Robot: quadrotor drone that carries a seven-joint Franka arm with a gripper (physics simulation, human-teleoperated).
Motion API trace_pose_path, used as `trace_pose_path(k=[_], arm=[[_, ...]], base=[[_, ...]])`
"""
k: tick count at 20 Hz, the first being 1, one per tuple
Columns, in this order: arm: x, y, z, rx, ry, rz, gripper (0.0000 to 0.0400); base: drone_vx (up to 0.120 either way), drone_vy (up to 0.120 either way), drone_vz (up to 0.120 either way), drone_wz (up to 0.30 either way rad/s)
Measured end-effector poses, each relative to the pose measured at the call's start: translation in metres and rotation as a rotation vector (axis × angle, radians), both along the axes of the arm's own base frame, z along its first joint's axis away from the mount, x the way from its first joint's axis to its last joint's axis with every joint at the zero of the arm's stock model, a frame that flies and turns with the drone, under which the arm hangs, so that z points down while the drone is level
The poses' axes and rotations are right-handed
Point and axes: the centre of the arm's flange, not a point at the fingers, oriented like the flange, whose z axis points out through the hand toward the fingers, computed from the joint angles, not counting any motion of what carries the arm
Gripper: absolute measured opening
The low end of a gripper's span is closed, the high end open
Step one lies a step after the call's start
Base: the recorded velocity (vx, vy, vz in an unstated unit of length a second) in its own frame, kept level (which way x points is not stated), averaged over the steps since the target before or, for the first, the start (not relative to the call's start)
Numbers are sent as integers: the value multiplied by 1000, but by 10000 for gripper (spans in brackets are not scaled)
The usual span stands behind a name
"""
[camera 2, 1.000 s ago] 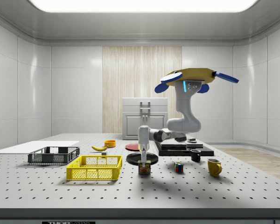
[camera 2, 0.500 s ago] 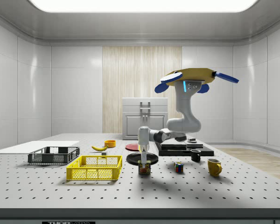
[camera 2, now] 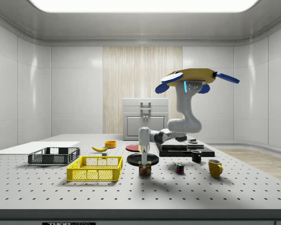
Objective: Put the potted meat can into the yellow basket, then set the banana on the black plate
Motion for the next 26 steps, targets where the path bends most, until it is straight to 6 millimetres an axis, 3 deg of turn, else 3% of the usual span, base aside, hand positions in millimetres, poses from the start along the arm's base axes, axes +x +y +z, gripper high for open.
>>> trace_pose_path(k=[10,16,26], arm=[[0,0,-18,-1,0,-2,287],[0,0,-21,-1,0,-4,287],[0,0,-22,-1,1,-5,287]], base=[[0,0,112,0],[113,0,113,0],[120,24,0,0]])
